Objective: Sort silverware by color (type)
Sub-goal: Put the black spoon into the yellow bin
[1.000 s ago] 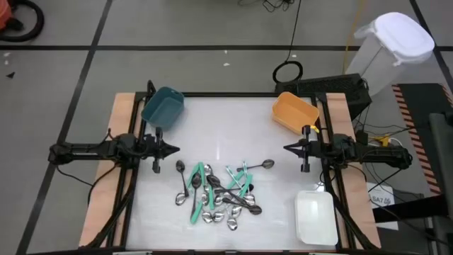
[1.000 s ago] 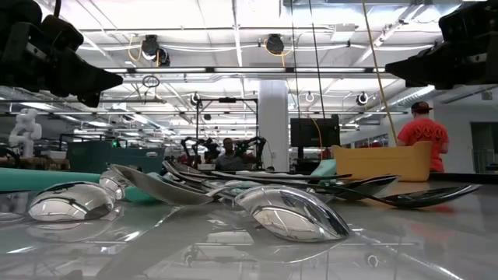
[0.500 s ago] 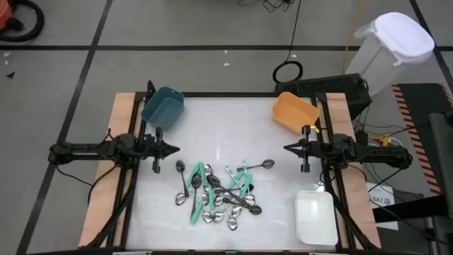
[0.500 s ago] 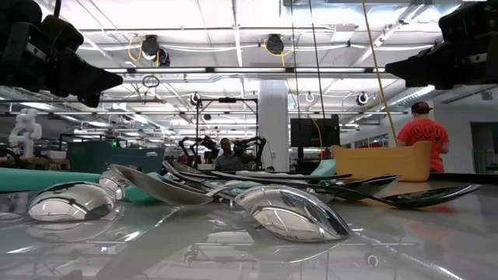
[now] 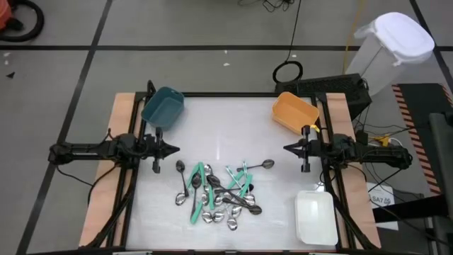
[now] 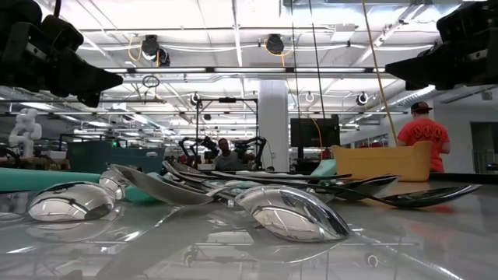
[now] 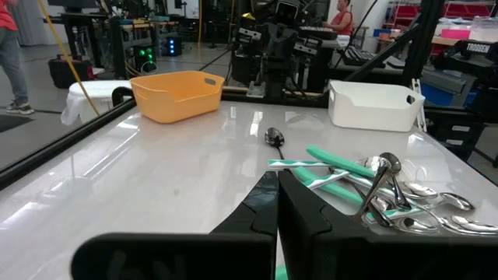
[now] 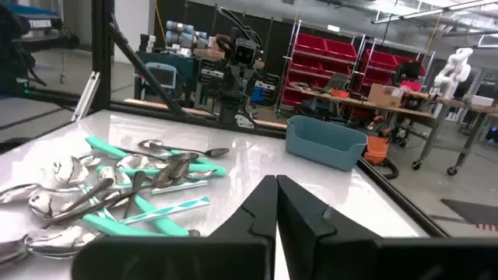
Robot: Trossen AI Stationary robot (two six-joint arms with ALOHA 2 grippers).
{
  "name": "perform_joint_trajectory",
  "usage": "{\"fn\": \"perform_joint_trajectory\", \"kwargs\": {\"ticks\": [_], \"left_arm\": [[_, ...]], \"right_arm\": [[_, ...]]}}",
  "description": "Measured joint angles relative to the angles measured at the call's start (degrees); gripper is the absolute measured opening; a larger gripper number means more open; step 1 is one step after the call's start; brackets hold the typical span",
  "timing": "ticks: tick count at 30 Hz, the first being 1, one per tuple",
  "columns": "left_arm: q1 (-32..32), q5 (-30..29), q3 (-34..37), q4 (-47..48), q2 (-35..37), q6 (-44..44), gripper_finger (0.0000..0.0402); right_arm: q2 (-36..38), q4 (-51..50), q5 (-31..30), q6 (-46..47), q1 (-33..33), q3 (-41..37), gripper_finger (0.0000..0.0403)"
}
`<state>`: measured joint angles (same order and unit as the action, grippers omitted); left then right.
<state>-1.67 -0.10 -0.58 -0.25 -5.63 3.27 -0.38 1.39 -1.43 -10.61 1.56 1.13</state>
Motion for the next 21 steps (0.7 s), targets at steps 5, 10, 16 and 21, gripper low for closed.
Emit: {"fn": "perform_joint_trajectory", "kwargs": {"ticks": [5,10,16,21], "left_arm": [[0.0,0.0,0.0,0.02,0.0,0.0,0.0003],[0.0,-0.02,0.0,-0.14,0.0,0.0,0.0003],[-0.01,-0.02,0.0,-0.3,0.0,0.01,0.0003],[-0.02,-0.05,0.02,-0.55,0.0,-6.0,0.0003]], "right_arm": [[-0.48,2.16,0.0,1.75,-0.2,1.76,0.0004],[-2.42,2.08,0.0,3.82,-0.22,6.55,0.0002],[-8.19,-2.11,1.61,6.32,-0.24,14.89,0.0001],[-15.16,-7.25,1.57,7.21,-0.69,23.25,0.0001]]}}
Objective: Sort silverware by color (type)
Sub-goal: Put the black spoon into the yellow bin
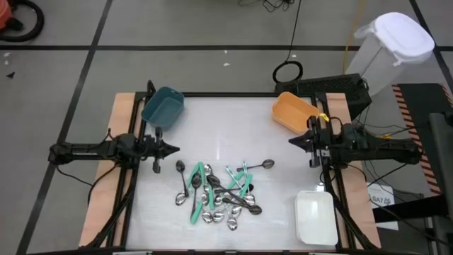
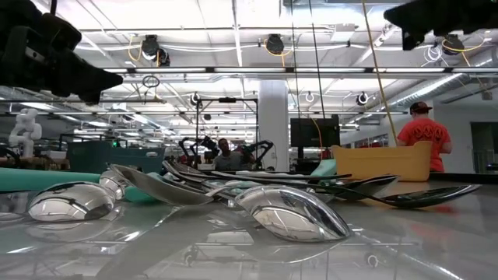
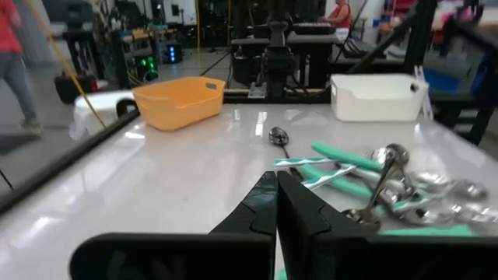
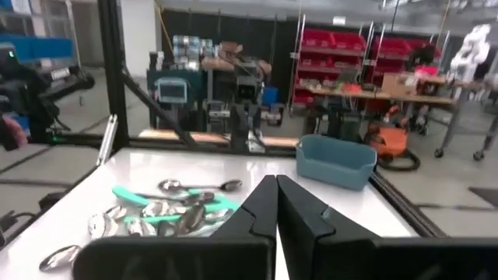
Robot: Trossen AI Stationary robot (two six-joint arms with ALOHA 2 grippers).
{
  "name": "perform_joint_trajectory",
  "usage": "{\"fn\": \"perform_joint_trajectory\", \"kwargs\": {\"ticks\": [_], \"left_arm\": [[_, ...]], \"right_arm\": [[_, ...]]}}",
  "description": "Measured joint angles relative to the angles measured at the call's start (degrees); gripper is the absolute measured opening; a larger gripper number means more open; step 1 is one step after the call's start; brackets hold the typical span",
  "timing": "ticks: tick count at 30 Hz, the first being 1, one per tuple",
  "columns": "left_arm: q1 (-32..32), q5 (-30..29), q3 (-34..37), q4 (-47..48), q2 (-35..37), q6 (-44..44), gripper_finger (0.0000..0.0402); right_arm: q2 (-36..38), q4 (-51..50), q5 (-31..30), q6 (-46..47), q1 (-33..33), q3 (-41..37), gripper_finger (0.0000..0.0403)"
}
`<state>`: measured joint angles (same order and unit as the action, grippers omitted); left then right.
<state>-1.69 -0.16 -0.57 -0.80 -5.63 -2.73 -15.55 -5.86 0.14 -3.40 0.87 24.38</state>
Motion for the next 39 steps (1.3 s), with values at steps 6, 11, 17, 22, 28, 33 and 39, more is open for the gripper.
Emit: {"fn": "perform_joint_trajectory", "kwargs": {"ticks": [6,11,17,22,28,33,39], "left_arm": [[0.0,-0.05,0.01,-0.19,0.0,-4.4,0.0003],[0.0,-0.07,0.05,-0.6,0.0,-4.28,0.0003],[0.02,-0.07,0.05,-2.31,0.0,-3.66,0.0003],[0.0,-0.04,0.05,-2.33,0.0,0.11,0.0003],[0.0,-0.03,0.05,-1.68,0.0,-1.5,0.0003],[0.01,-0.03,0.05,-1.93,0.0,-3.6,0.0003],[0.02,-0.01,0.05,-3.49,0.0,-1.66,0.0003]], "right_arm": [[-8.41,-3.1,-0.02,1.78,-1.0,9.42,0.0001],[-14.15,-4.31,-0.02,3.51,-2.35,14.56,0.0],[-19.34,-4.33,-0.09,4.3,-4.11,16.31,0.0],[-22.74,-4.88,-2.52,6.56,-5.45,16.36,0.0],[-27.61,-8.21,-3.37,10.3,-7.45,16.37,0.0],[-32.95,-9.41,-3.4,11.68,-9.69,16.37,0.0],[-40.23,-9.03,-8.04,11.58,-11.76,16.37,0.0]]}}
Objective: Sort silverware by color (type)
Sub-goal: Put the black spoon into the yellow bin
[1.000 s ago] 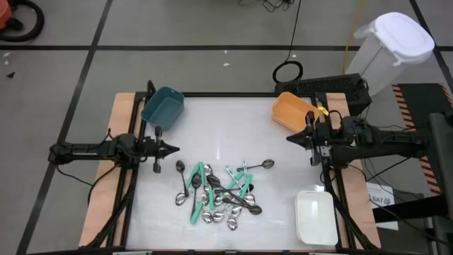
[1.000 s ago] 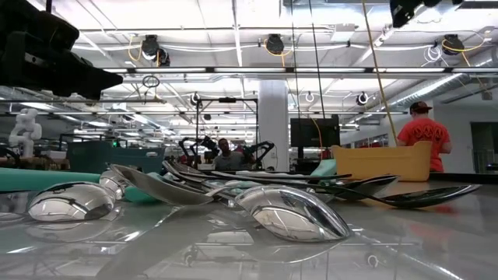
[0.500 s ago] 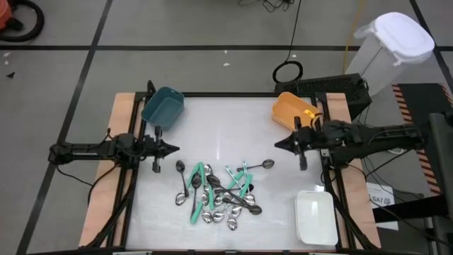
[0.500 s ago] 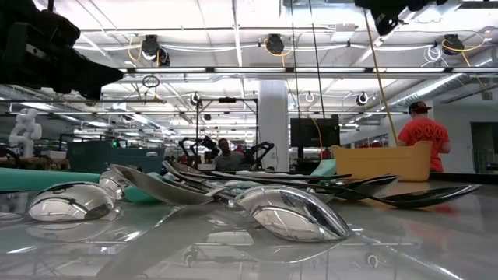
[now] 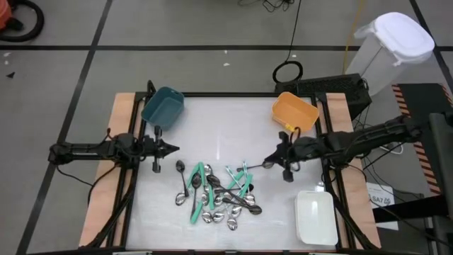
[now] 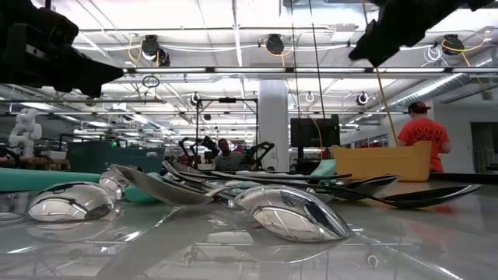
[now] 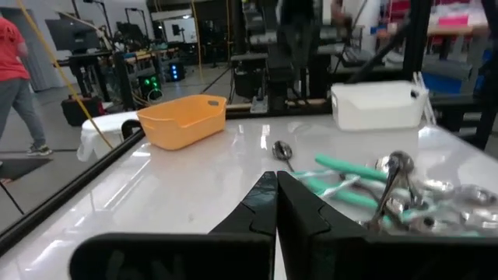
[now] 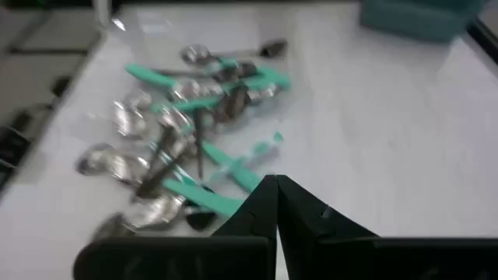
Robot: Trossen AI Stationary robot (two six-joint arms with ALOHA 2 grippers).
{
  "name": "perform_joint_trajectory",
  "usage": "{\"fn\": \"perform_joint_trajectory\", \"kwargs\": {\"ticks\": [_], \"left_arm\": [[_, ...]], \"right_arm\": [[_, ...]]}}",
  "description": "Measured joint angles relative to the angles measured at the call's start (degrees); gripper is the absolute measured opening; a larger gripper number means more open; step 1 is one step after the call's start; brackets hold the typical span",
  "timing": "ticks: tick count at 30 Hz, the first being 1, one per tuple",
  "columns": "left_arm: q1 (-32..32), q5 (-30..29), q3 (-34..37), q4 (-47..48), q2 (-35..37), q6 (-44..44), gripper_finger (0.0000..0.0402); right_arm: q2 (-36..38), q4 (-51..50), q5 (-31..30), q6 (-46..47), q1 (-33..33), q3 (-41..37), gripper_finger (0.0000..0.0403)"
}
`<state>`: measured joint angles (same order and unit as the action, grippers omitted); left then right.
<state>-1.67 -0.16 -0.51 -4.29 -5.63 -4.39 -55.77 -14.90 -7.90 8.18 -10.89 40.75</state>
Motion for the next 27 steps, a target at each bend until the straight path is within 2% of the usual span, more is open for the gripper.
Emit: {"fn": "perform_joint_trajectory", "kwargs": {"ticks": [5,11,20,27], "left_arm": [[0.0,-0.23,-3.5,2.57,0.0,3.13,0.0003],[0.0,-5.52,-14.91,14.05,-2.97,6.24,0.0003],[1.73,-5.84,-33.49,22.17,-18.52,6.91,0.0003],[8.35,-5.92,-36.46,22.69,-31.93,8.54,0.0003]], "right_arm": [[-5.4,0.2,-1.31,-0.01,-0.49,0.0,0.0],[-9.93,0.48,-1.31,0.12,-0.49,0.0,0.0],[-13.86,0.75,-1.27,0.14,-0.49,0.0,0.0],[-15.6,0.85,-1.05,1.85,-0.49,0.0,0.0]]}}
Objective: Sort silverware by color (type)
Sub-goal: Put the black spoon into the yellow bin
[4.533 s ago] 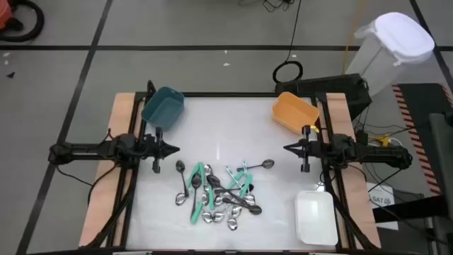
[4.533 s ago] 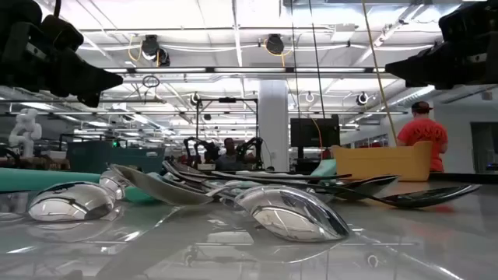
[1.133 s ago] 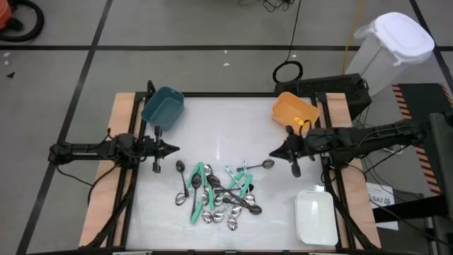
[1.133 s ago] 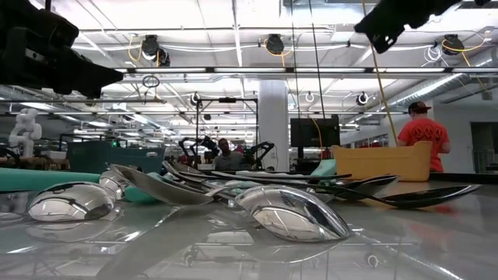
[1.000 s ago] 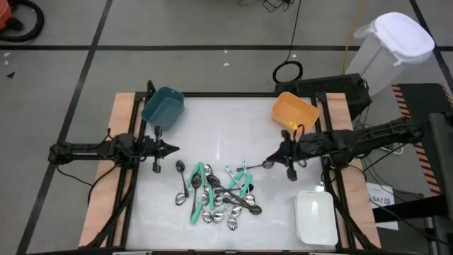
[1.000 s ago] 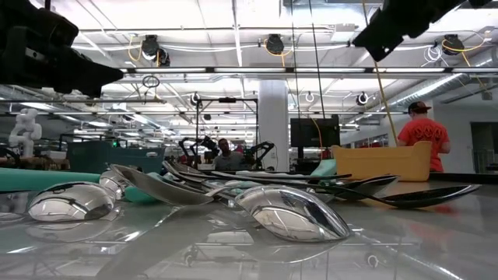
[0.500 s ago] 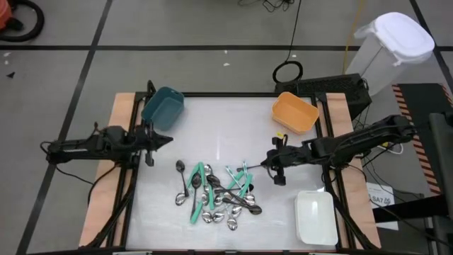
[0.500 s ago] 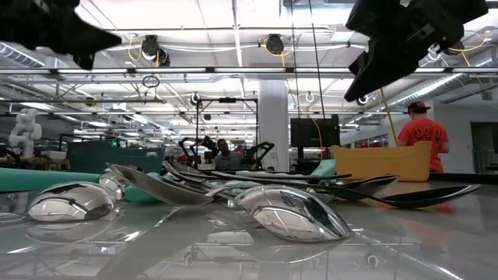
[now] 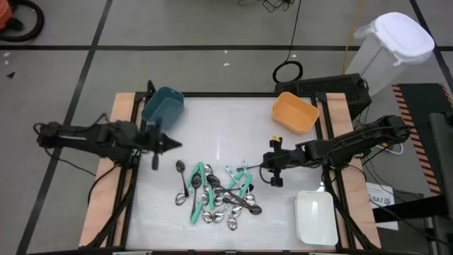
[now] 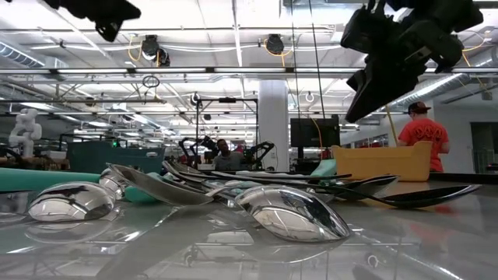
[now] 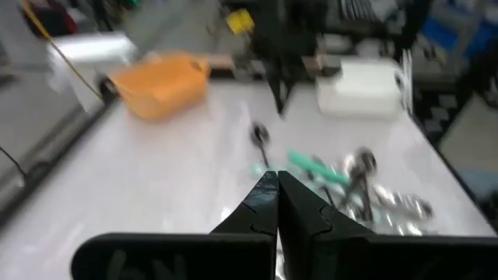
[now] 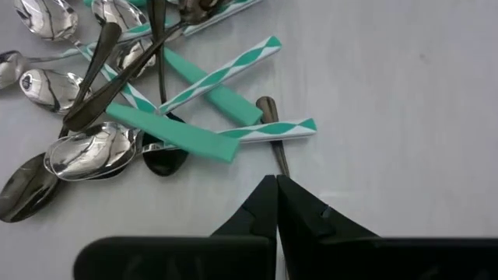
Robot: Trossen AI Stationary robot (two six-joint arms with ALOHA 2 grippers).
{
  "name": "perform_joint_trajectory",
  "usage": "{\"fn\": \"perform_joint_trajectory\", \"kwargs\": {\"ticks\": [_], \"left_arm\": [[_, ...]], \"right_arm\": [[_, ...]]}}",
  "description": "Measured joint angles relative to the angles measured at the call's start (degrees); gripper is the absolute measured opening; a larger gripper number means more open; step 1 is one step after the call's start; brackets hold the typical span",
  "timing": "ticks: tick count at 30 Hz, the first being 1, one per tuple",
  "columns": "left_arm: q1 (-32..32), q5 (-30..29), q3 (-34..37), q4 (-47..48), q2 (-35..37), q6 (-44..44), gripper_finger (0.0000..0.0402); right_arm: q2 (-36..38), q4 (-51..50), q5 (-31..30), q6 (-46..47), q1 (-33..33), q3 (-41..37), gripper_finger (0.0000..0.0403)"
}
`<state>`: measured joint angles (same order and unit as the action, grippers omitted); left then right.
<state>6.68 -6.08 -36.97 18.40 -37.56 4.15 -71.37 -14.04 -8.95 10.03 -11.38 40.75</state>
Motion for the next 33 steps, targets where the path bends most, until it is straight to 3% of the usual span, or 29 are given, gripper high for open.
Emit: {"fn": "perform_joint_trajectory", "kwargs": {"ticks": [7,17,24,33], "left_arm": [[9.14,-9.05,0.0,-4.01,-10.88,2.78,0.0003],[15.7,-13.75,0.0,-13.15,-22.37,-0.7,0.0003],[15.48,-13.96,0.02,-21.45,-28.19,-3.96,0.0003],[12.86,-8.92,0.02,-33.49,-36.68,-6.66,0.0003]], "right_arm": [[-0.05,-1.06,0.04,1.32,0.0,0.0,0.0],[-0.05,-0.81,0.0,2.37,0.0,0.0,0.0],[-0.34,-0.38,-0.2,2.79,-1.36,0.0,0.0],[-6.41,3.97,-0.19,-0.91,-3.56,-0.07,0.0007]]}}
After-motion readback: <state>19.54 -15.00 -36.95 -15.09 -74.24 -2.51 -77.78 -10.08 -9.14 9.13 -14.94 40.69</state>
